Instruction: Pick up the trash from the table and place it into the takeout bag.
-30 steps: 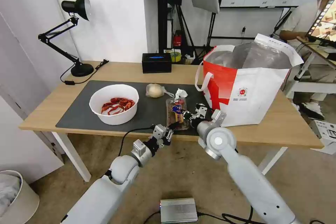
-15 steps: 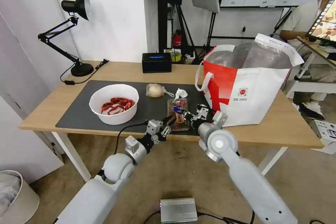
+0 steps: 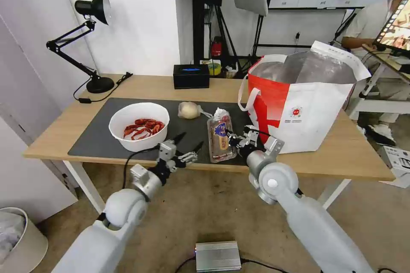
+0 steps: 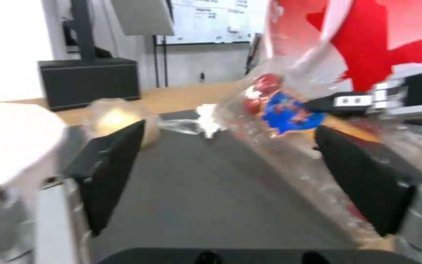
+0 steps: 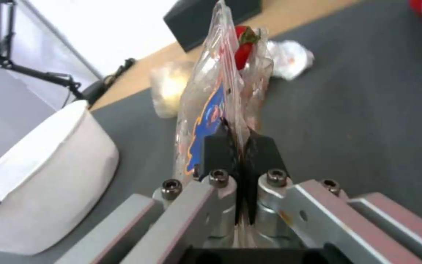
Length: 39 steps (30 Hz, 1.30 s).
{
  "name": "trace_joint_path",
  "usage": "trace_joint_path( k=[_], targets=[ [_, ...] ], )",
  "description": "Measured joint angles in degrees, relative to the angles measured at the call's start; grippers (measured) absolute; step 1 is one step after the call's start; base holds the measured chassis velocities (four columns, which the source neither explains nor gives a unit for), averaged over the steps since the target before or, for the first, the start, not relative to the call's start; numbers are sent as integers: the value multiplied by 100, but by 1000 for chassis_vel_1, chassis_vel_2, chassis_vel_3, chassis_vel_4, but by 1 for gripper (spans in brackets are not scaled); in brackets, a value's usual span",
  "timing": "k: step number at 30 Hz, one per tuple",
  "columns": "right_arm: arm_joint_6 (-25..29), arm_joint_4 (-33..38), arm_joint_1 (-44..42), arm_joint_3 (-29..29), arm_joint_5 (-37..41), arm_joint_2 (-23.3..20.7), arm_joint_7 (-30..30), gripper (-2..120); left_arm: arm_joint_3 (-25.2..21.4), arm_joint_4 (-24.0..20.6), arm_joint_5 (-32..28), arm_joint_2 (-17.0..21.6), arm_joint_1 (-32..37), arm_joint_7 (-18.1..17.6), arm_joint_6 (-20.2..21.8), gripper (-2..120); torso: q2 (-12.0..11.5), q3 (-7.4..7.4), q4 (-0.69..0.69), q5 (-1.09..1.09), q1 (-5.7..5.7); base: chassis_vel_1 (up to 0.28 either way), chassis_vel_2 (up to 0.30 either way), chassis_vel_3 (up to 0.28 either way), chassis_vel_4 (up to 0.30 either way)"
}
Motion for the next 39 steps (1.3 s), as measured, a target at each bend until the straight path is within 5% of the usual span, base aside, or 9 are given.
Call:
trace_joint_path(
  k=[13, 24, 39],
  targets=[
    [401, 667, -615, 349, -1026, -719, -970, 0, -594, -301, -71, 42, 560, -55, 77, 100, 0, 0, 0, 1, 0, 0, 0, 0, 0],
    [993, 1688, -1554, 1586, -1275, -1549, -1727, 0, -714, -374, -53, -5, 648, -81, 78, 100, 1, 0, -1, 1, 0, 0, 0, 0, 0],
    [1890, 2133, -2218, 2880, -924, -1655, -2017, 0, -709, -413, -30, -69, 700, -56, 34, 100, 1, 0, -1, 1, 0, 0, 0, 0, 0]
  ],
)
